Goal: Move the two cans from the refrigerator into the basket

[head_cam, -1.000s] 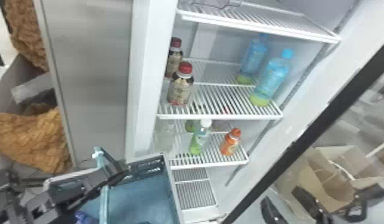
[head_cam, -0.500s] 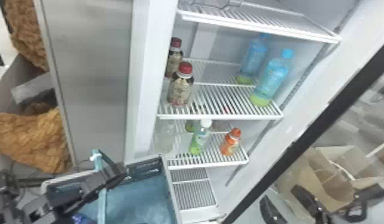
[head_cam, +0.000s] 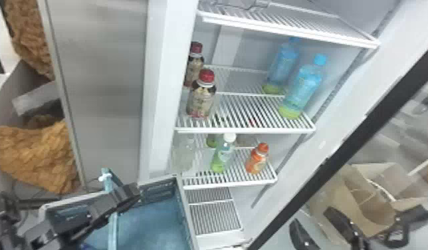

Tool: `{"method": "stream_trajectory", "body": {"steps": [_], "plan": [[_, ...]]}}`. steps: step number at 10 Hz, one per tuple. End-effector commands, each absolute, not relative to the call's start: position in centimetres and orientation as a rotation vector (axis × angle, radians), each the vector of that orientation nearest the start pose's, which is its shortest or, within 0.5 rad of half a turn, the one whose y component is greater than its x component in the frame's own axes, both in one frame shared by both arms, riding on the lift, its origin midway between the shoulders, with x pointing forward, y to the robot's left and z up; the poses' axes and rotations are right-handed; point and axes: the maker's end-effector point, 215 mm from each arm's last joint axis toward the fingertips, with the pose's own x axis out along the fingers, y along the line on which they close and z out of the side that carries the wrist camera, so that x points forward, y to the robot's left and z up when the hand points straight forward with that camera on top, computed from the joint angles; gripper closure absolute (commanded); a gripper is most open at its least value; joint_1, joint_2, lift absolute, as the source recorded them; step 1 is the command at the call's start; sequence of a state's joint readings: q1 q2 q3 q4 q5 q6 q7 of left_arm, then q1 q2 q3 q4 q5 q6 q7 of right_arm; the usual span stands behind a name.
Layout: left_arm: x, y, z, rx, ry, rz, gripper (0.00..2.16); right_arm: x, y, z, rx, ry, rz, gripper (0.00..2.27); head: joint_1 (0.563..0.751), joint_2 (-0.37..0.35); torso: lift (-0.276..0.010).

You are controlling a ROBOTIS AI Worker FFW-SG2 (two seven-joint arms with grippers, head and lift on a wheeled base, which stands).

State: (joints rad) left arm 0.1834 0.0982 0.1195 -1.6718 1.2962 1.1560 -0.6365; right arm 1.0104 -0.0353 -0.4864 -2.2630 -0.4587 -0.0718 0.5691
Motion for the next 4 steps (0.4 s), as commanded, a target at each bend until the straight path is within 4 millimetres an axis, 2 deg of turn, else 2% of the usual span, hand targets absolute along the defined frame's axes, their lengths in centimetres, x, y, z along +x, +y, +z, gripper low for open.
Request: {"method": "stream_trajectory", "body": {"steps": [1, 4], "plan": [[36.81, 3.66, -33.97, -1.442, 0.638, -1.063, 1.19, 27.36, -33.9, -32.51, 0.093, 0.135, 0.213, 0.11, 0.695, -0.35, -0.031], [36.81, 3.62, -34.0, -1.442, 0.639, -1.063, 1.19, 27.38, -33.85, -32.71, 0.098, 0.139, 0.212, 0.11, 0.695, -0.35, -0.031]]}}
